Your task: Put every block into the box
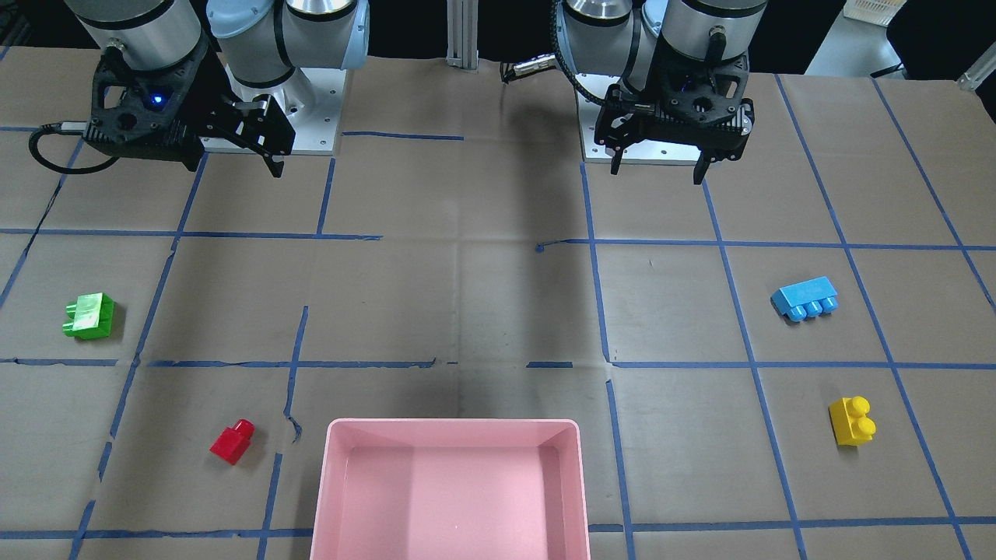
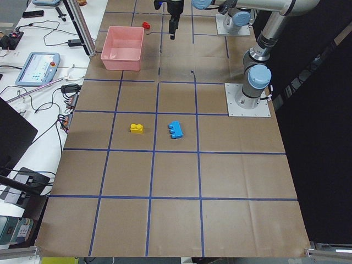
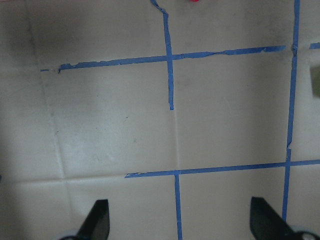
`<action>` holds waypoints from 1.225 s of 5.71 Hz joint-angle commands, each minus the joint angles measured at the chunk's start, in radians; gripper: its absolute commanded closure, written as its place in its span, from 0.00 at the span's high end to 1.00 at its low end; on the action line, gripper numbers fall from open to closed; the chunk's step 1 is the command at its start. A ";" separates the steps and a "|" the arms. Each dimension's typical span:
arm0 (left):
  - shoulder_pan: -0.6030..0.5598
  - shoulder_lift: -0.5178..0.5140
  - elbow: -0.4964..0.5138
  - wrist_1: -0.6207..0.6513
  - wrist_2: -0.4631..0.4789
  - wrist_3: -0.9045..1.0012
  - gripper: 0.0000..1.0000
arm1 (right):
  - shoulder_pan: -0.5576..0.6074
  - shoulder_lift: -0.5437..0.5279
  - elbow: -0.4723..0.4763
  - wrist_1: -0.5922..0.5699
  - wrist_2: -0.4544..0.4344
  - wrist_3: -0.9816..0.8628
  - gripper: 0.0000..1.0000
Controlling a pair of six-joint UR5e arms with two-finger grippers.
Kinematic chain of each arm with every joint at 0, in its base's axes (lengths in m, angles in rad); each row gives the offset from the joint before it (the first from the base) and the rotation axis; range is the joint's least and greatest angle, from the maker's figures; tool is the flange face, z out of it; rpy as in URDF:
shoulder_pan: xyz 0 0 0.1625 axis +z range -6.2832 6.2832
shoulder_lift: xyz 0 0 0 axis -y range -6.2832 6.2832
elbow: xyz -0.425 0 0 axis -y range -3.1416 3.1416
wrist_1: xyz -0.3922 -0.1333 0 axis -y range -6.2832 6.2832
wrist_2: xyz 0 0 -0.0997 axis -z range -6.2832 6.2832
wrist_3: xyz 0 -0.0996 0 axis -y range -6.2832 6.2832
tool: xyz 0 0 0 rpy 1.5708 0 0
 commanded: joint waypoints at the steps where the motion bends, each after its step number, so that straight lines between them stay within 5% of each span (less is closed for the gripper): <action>1: 0.000 -0.007 0.001 0.005 -0.005 -0.003 0.99 | 0.000 0.000 0.000 0.000 0.000 0.000 1.00; 7: 0.008 -0.001 -0.001 0.002 -0.061 -0.002 0.99 | -0.061 0.005 0.002 -0.003 -0.009 -0.097 1.00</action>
